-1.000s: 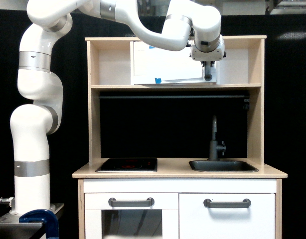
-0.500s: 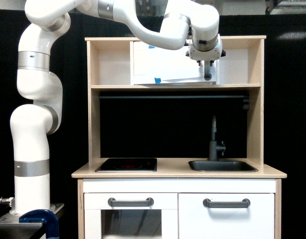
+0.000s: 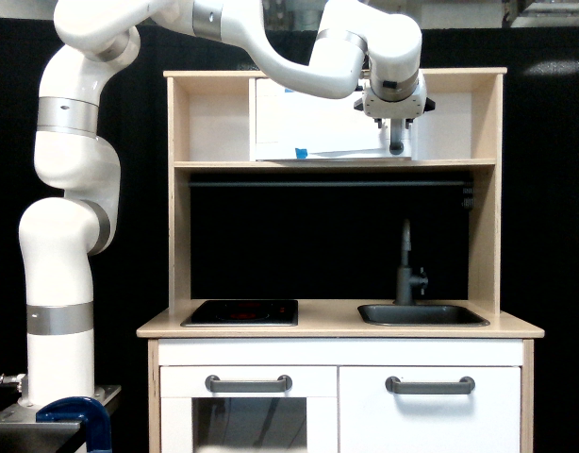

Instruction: Open the oven door

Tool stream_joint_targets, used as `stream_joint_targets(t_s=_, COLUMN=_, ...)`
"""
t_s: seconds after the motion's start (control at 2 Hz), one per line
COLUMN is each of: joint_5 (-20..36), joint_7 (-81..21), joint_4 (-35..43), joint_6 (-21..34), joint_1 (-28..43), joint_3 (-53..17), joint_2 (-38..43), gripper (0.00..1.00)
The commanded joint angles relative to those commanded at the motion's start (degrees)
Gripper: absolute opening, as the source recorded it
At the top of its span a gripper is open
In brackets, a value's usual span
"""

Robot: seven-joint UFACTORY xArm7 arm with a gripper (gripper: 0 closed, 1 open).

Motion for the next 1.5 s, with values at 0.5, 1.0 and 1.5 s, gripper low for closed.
stream_joint_targets(t_s=0.5, joint_5=-0.29, joint_7=-1.08, joint_4=-1.8, joint_6=1.83, joint_1=-1.47, joint_3=-0.59, joint_2=-1.1, gripper=1.0)
stream_joint_targets(t_s=1.0, joint_5=-3.55, joint_7=-11.94, joint_4=-14.87, joint_6=10.74, joint_1=-7.67, joint_3=-6.11, joint_2=-5.56, gripper=1.0)
stream_joint_targets(t_s=1.5, joint_5=-8.75, joint_7=-18.43, joint_4=-18.27, joint_6=18.91, joint_1=-12.99, joint_3=-11.52, joint_2=-5.21, gripper=1.0)
